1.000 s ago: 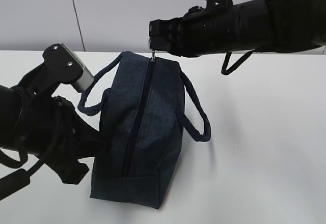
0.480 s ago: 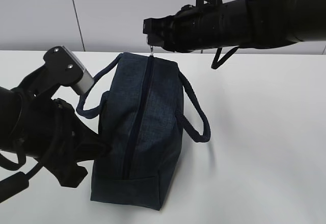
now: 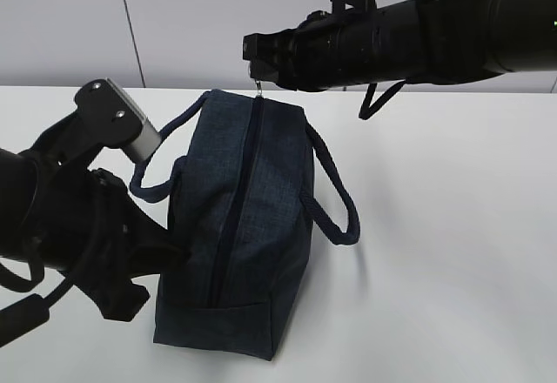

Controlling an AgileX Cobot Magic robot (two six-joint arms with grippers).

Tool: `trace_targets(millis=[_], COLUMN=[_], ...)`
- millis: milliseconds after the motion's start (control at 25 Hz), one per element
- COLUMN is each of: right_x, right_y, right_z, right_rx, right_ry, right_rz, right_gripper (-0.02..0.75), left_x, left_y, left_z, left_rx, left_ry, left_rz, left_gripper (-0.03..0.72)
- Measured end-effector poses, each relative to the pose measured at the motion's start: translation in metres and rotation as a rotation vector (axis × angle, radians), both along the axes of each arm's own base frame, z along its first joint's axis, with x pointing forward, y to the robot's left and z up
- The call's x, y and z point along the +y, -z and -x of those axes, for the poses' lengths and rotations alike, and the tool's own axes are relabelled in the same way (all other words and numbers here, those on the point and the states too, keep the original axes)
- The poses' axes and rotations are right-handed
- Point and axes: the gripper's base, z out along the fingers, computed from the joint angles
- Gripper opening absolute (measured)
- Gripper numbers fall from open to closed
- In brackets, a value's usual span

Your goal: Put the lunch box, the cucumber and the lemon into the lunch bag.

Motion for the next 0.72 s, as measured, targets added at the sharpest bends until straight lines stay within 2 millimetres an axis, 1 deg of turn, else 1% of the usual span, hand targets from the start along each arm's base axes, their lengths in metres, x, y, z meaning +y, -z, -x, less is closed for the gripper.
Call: trace_targets(millis=[120,200,280,480,560,720], right_x=[0.0008,0.0009,0.0011,0.0016,0.0016,0.0022], right_y=[-0.0001,-0.0001,-0.0001,-0.0002,-0.0002,-0.0003], right_z=[0.0007,0.0008,0.0009,0.0014,0.0014,0.0019], right_rx=[0.002,0.003,0.003,0.004,0.004,0.006], right_ry=[-0.01,-0.013,-0.014,-0.022,-0.022,-0.03], right_rz=[-0.004,-0.005,-0.006,-0.007,-0.008,-0.011], right_gripper=[0.0,0.0,0.0,0.0,0.0,0.0], left_x=[0.0,0.0,0.0001,0.0002,0.0002,0.0062], left_y=[0.0,0.0,-0.0003,-0.0009,-0.0008,-0.007], left_z=[0.0,0.0,0.0003,0.0005,0.0009,0.0018], left_rx=[0.0,0.0,0.0,-0.002,0.006,0.04], left_ry=[0.0,0.0,0.001,0.001,-0.001,-0.05], left_rz=[0.0,0.0,0.001,0.002,0.003,0.031], left_gripper=[0.003,0.033,0.077,0.24,0.288,0.319])
